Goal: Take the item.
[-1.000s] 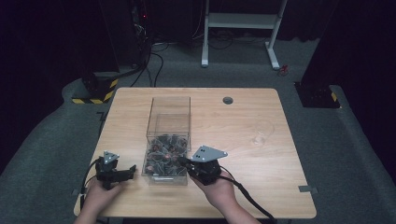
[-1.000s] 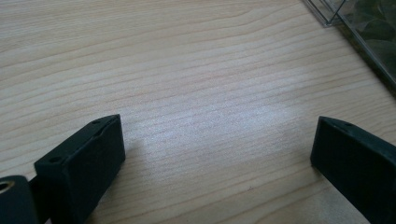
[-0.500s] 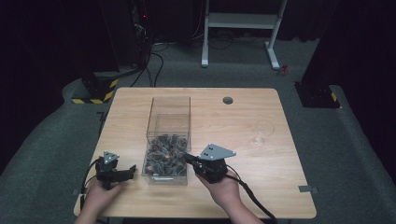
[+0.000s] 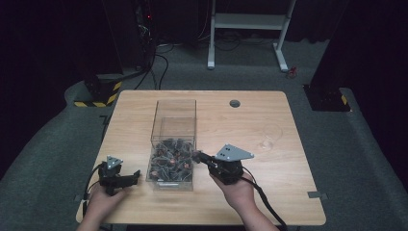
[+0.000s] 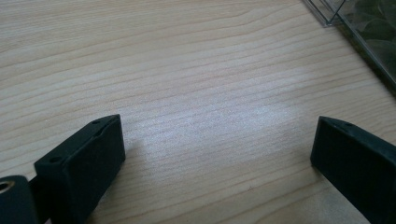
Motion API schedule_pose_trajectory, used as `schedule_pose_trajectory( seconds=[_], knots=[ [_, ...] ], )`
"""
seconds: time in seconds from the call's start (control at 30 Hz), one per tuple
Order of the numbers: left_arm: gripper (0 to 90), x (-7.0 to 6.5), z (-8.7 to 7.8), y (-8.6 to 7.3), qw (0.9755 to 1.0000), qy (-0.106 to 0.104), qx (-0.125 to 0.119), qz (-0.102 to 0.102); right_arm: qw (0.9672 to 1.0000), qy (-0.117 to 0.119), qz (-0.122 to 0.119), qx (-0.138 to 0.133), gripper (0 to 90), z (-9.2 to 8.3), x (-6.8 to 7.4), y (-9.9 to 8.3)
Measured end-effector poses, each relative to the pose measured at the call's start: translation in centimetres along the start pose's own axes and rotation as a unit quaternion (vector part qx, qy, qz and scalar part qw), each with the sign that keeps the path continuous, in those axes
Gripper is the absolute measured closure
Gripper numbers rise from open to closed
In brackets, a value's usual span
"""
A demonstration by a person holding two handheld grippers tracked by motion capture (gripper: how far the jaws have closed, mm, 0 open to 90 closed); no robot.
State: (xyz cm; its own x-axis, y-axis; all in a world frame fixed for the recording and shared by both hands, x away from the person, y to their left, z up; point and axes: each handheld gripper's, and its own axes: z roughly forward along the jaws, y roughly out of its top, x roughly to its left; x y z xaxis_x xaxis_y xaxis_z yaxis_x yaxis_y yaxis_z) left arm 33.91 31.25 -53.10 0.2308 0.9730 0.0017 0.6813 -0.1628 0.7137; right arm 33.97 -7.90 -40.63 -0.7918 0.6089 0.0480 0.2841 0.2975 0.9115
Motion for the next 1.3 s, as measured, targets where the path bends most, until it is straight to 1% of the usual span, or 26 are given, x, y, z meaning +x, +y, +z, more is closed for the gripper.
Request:
schedule_pose_trajectory(
  seconds=[0.43,0.67,1.0,1.3],
  knots=[
    [3.2,0.0,0.0,0.0,1.0000,0.000,0.000,0.000,0.9993,-0.037,-0.005,-0.004,90.0,-1.1,-1.8,0.2],
    [3.2,0.0,0.0,0.0,1.0000,0.000,0.000,0.000,0.9985,-0.055,0.000,-0.004,90.0,-1.6,-2.9,0.0],
    [3.3,0.0,0.0,0.0,1.0000,0.000,0.000,0.000,0.9965,-0.083,0.006,-0.005,90.0,-2.5,-4.8,-0.4],
    [3.2,0.0,0.0,0.0,1.0000,0.000,0.000,0.000,0.9945,-0.104,0.012,-0.005,90.0,-3.2,-6.1,-0.6]
  ],
)
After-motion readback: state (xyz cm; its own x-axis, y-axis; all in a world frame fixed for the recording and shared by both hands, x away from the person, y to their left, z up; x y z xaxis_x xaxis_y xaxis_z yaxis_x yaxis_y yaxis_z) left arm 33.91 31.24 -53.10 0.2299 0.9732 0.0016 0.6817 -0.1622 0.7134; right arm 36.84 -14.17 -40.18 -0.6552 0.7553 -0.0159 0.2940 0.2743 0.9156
